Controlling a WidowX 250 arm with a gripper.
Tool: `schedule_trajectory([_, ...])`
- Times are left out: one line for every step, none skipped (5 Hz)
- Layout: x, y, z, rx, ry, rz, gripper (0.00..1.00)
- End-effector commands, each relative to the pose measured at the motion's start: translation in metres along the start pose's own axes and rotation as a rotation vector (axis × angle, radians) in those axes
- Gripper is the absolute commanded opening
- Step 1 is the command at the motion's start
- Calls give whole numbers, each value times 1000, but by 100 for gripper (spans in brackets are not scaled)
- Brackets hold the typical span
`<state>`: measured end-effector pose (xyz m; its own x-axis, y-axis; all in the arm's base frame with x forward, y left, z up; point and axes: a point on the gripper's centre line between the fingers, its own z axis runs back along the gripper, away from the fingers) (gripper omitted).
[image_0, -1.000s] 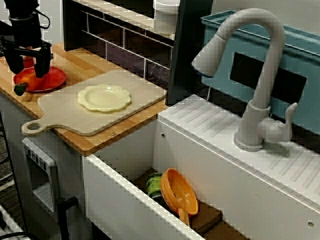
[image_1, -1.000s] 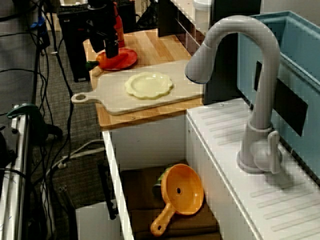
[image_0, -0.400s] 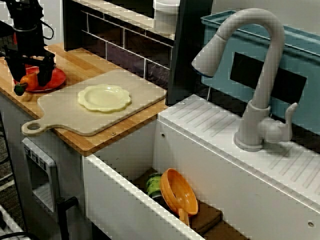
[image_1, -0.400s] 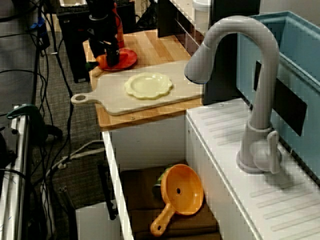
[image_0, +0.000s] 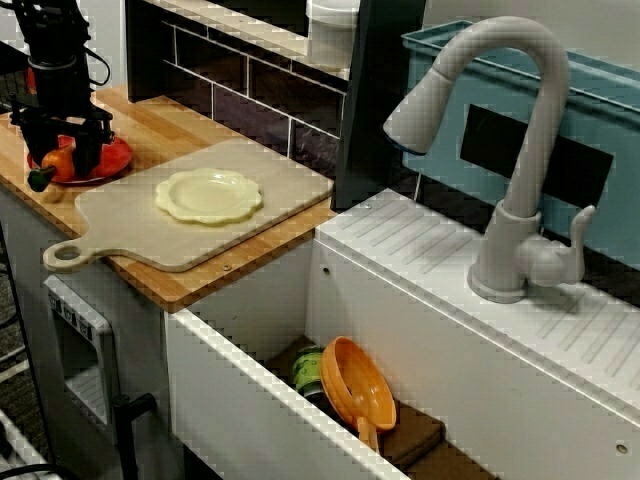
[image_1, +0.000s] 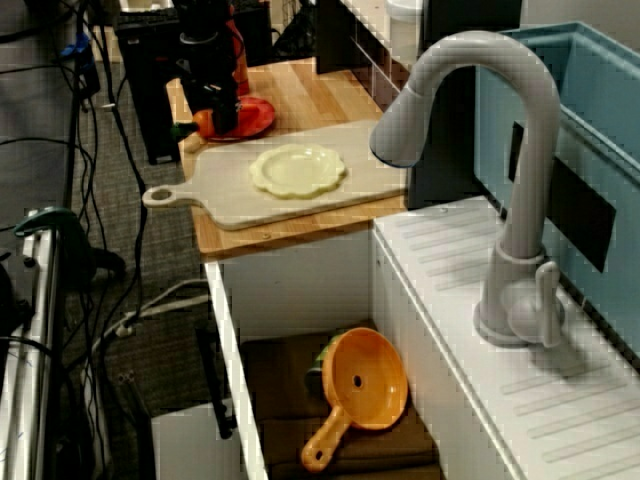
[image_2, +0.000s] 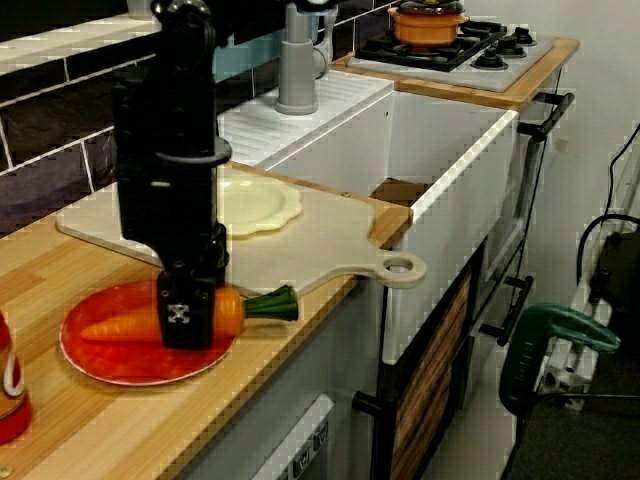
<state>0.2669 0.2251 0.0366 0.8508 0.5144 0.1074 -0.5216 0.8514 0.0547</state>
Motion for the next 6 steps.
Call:
schedule_trajectory([22,-3,27,-4,-45,8,0])
schedule_trajectory([33,-12,44,-8,-52,15,0])
schedule_trajectory([43,-16,78,-52,-46,2,0])
schedule_trajectory([43,-22,102,-89,-47,-40,0])
schedule_trajectory([40,-35,119,-99,-43,-89,0])
schedule_trajectory([32,-48,142,-111,-47,-131,0])
